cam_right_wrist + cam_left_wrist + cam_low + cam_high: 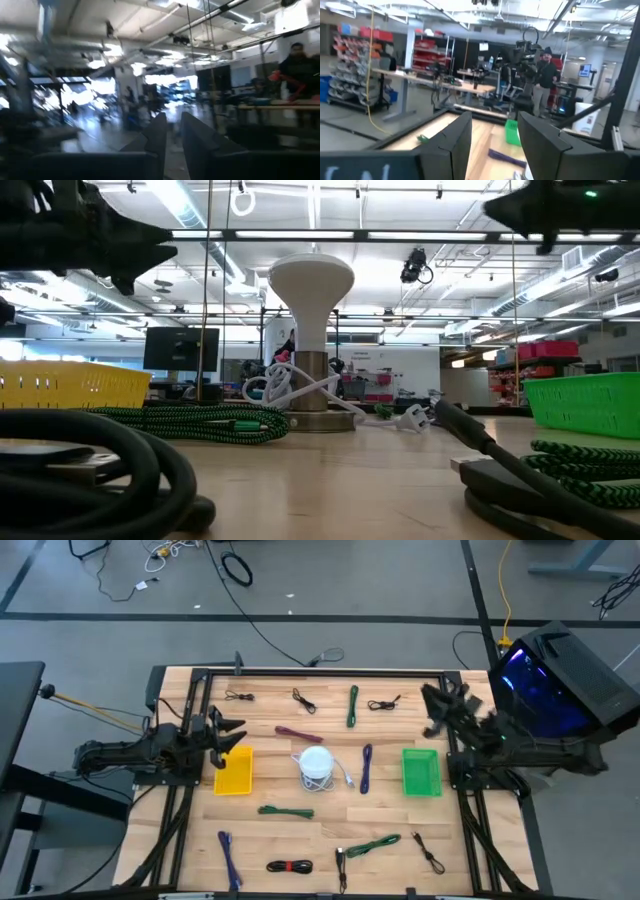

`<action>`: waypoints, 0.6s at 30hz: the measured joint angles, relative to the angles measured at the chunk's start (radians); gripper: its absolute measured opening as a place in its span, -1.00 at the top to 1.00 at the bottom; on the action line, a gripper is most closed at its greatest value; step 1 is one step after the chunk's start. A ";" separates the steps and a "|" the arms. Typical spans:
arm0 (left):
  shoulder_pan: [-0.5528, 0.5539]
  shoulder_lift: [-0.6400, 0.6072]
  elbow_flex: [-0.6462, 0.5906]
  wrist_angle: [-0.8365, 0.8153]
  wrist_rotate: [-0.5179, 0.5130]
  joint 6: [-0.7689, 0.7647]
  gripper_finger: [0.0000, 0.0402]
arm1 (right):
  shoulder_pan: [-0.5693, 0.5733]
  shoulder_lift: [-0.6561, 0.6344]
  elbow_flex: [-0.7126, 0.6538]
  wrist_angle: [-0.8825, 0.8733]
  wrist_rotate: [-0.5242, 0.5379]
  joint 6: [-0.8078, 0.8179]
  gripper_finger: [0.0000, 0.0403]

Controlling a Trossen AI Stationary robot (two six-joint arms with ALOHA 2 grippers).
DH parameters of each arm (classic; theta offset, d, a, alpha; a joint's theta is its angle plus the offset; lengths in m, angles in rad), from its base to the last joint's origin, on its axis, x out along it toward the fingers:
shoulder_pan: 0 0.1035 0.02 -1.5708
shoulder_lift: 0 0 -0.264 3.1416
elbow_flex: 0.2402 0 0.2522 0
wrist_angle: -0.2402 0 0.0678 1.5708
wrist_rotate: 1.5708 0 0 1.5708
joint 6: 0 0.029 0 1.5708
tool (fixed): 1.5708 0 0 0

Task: Pick & Place USB Port
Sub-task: Put the black charger cable into the green bin

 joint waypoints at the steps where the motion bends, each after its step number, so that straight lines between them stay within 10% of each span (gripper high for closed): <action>1: 0.000 0.000 0.000 0.013 0.001 0.003 0.18 | -0.031 0.069 0.057 -0.022 0.001 -0.032 0.69; 9: 0.000 0.000 0.000 0.038 0.015 -0.078 0.18 | -0.333 0.594 0.460 -0.584 0.086 -0.016 0.69; 18: 0.000 0.001 0.000 -0.009 0.130 -0.129 0.18 | -0.372 0.842 0.518 -0.793 -0.040 0.067 0.69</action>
